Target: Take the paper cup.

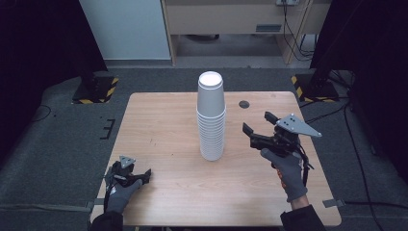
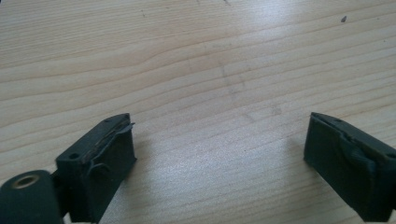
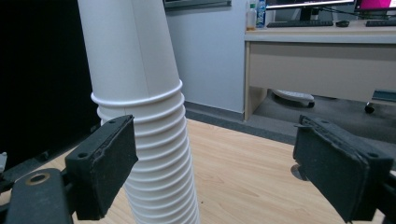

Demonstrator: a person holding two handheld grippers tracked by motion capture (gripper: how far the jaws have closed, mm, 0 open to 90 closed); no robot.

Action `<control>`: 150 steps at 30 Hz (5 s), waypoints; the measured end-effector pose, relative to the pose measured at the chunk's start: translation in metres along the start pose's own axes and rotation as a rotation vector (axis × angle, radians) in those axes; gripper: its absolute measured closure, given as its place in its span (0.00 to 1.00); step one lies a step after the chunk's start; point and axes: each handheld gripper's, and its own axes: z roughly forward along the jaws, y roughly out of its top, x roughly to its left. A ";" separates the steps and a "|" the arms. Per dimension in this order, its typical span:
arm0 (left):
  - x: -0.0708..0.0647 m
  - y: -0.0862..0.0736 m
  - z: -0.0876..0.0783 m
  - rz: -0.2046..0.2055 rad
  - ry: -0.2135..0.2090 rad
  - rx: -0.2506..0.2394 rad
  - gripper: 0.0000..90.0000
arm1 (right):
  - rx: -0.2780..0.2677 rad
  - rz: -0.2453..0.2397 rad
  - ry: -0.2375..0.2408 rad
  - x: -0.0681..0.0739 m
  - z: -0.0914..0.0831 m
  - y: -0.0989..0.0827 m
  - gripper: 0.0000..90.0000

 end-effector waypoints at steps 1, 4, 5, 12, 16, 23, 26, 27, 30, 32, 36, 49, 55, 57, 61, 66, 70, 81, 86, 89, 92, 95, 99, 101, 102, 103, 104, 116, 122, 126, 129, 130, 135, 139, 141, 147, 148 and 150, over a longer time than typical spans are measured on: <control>0.000 0.000 0.000 0.001 -0.002 0.001 0.07 | -0.002 0.001 0.000 0.001 0.001 0.002 0.15; 0.000 0.000 0.000 0.002 -0.003 0.002 0.06 | -0.010 0.004 0.010 0.003 0.003 0.007 0.15; 0.000 0.000 0.000 0.002 -0.003 0.002 0.06 | -0.014 0.003 0.013 0.004 0.004 0.008 0.15; 0.000 0.000 0.000 0.003 -0.004 0.002 0.06 | -0.026 -0.013 0.024 0.012 0.012 0.021 0.15; 0.000 0.000 0.000 0.004 -0.004 0.003 0.06 | -0.031 -0.020 0.029 0.015 0.016 0.030 0.15; 0.000 0.000 0.000 0.004 -0.004 0.003 0.06 | -0.044 -0.033 0.037 0.021 0.024 0.046 0.15; 0.000 0.000 0.000 0.005 -0.004 0.003 0.06 | -0.046 -0.035 0.045 0.025 0.029 0.050 0.15; 0.000 0.000 0.000 0.005 -0.004 0.003 0.06 | -0.045 -0.033 0.050 0.026 0.030 0.052 0.15; 0.000 0.000 0.000 0.004 -0.005 0.003 0.06 | -0.042 -0.039 0.058 0.031 0.036 0.055 0.15; 0.000 0.000 0.000 0.004 -0.004 0.003 0.06 | -0.041 -0.036 0.066 0.034 0.041 0.057 0.15; 0.000 0.000 0.000 0.005 -0.004 0.003 0.06 | -0.036 -0.040 0.086 0.042 0.051 0.059 0.15; 0.000 0.000 0.000 0.005 -0.005 0.004 0.06 | 0.002 -0.054 0.114 0.058 0.080 0.055 0.14; 0.000 0.000 0.000 0.005 -0.005 0.004 0.06 | 0.019 -0.050 0.115 0.060 0.091 0.051 0.14; 0.000 0.000 0.000 0.005 -0.005 0.003 0.06 | 0.025 -0.054 0.110 0.061 0.095 0.049 0.13; 0.000 0.000 0.000 0.005 -0.005 0.003 0.06 | 0.035 -0.053 0.095 0.061 0.103 0.047 0.13; 0.000 0.000 0.000 0.005 -0.005 0.004 0.06 | 0.046 -0.053 0.086 0.060 0.111 0.045 0.13; 0.000 0.000 0.000 0.005 -0.005 0.003 0.06 | 0.053 -0.047 0.085 0.061 0.117 0.042 0.12; 0.000 0.000 0.000 0.005 -0.005 0.003 0.06 | 0.060 -0.050 0.067 0.063 0.122 0.039 0.13; 0.000 0.000 0.000 0.005 -0.005 0.004 0.06 | 0.060 -0.045 0.067 0.063 0.122 0.040 0.14; 0.000 0.000 0.000 0.005 -0.005 0.004 0.06 | 0.061 -0.051 0.069 0.063 0.121 0.041 0.15; 0.000 0.000 0.000 0.005 -0.006 0.004 0.06 | 0.062 -0.051 0.072 0.062 0.121 0.041 0.15; 0.000 0.000 0.000 0.004 -0.006 0.003 0.06 | 0.041 -0.041 0.079 0.062 0.120 0.042 0.15; 0.000 0.000 0.000 0.004 -0.006 0.004 0.06 | 0.021 -0.028 0.088 0.061 0.117 0.048 0.15; 0.000 0.000 0.000 0.005 -0.006 0.004 0.06 | 0.018 -0.034 0.090 0.061 0.116 0.051 0.15; 0.000 0.000 0.000 0.005 -0.006 0.003 0.06 | 0.013 -0.029 0.092 0.062 0.116 0.052 0.15; 0.000 0.000 0.000 0.005 -0.006 0.004 0.06 | 0.009 -0.031 0.093 0.062 0.115 0.053 0.15; 0.000 0.000 0.000 0.004 -0.006 0.003 0.06 | 0.007 -0.031 0.095 0.062 0.115 0.054 0.16; 0.000 0.000 0.000 0.004 -0.006 0.004 0.06 | -0.031 -0.013 0.114 0.061 0.112 0.068 0.16; 0.000 0.000 0.000 0.005 -0.006 0.004 0.06 | -0.059 0.006 0.129 0.062 0.108 0.076 0.16; 0.000 0.000 0.000 0.005 -0.006 0.003 0.06 | -0.073 0.014 0.134 0.061 0.106 0.079 0.16; 0.000 0.000 0.000 0.005 -0.006 0.004 0.05 | -0.082 0.013 0.130 0.061 0.105 0.082 0.16; 0.000 0.000 0.000 0.005 -0.006 0.004 0.05 | -0.091 0.016 0.130 0.061 0.104 0.083 0.16; 0.000 0.000 0.000 0.005 -0.007 0.004 0.06 | -0.122 0.038 0.131 0.060 0.100 0.089 0.16; 0.000 0.000 0.000 0.005 -0.006 0.004 0.05 | -0.143 0.053 0.132 0.057 0.097 0.092 0.16; 0.000 0.000 0.000 0.005 -0.006 0.004 0.05 | -0.153 0.053 0.131 0.057 0.095 0.094 0.16; 0.000 0.000 0.000 0.005 -0.006 0.004 0.05 | -0.181 0.069 0.137 0.054 0.088 0.098 0.16; 0.000 0.000 0.000 0.005 -0.007 0.004 0.05 | -0.181 0.070 0.136 0.053 0.088 0.098 0.16; 0.000 0.000 0.000 0.005 -0.006 0.004 0.05 | -0.185 0.077 0.137 0.051 0.085 0.099 0.16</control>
